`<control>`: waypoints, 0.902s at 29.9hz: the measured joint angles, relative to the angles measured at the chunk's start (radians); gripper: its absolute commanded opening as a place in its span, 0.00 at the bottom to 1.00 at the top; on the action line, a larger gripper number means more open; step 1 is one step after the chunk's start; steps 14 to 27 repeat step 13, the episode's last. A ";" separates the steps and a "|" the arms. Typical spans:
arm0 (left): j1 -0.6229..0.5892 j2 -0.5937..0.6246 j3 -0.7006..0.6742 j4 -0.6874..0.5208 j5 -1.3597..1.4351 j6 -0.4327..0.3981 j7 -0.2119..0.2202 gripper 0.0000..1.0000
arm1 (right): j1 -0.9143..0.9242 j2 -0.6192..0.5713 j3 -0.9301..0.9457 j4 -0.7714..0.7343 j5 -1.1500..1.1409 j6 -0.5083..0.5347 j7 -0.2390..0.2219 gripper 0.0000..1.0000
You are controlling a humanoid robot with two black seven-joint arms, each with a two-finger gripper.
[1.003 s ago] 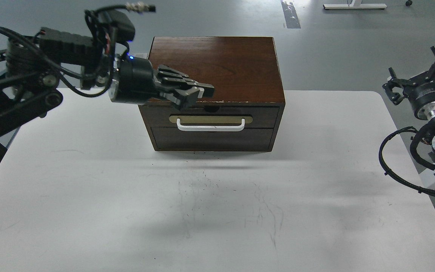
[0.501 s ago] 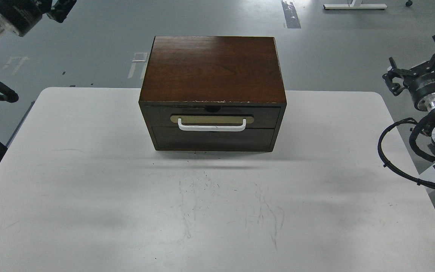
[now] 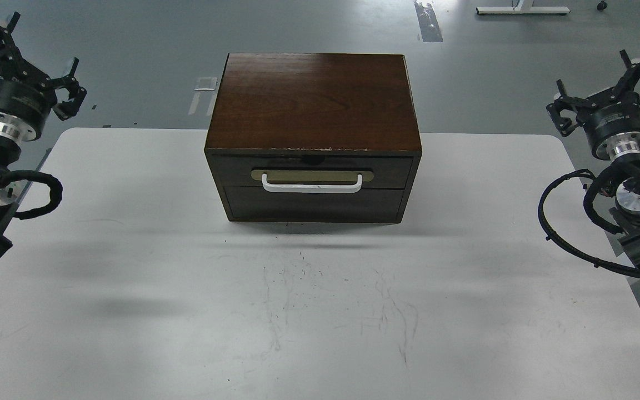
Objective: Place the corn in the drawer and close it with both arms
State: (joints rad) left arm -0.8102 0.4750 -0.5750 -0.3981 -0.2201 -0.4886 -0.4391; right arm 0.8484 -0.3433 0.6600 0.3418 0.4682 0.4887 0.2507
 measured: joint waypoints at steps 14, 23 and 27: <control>0.071 -0.057 -0.039 -0.002 0.001 0.000 -0.005 0.98 | -0.007 0.090 -0.005 -0.055 0.002 0.000 0.009 1.00; 0.071 -0.057 -0.039 -0.002 0.001 0.000 -0.005 0.98 | -0.007 0.090 -0.005 -0.055 0.002 0.000 0.009 1.00; 0.071 -0.057 -0.039 -0.002 0.001 0.000 -0.005 0.98 | -0.007 0.090 -0.005 -0.055 0.002 0.000 0.009 1.00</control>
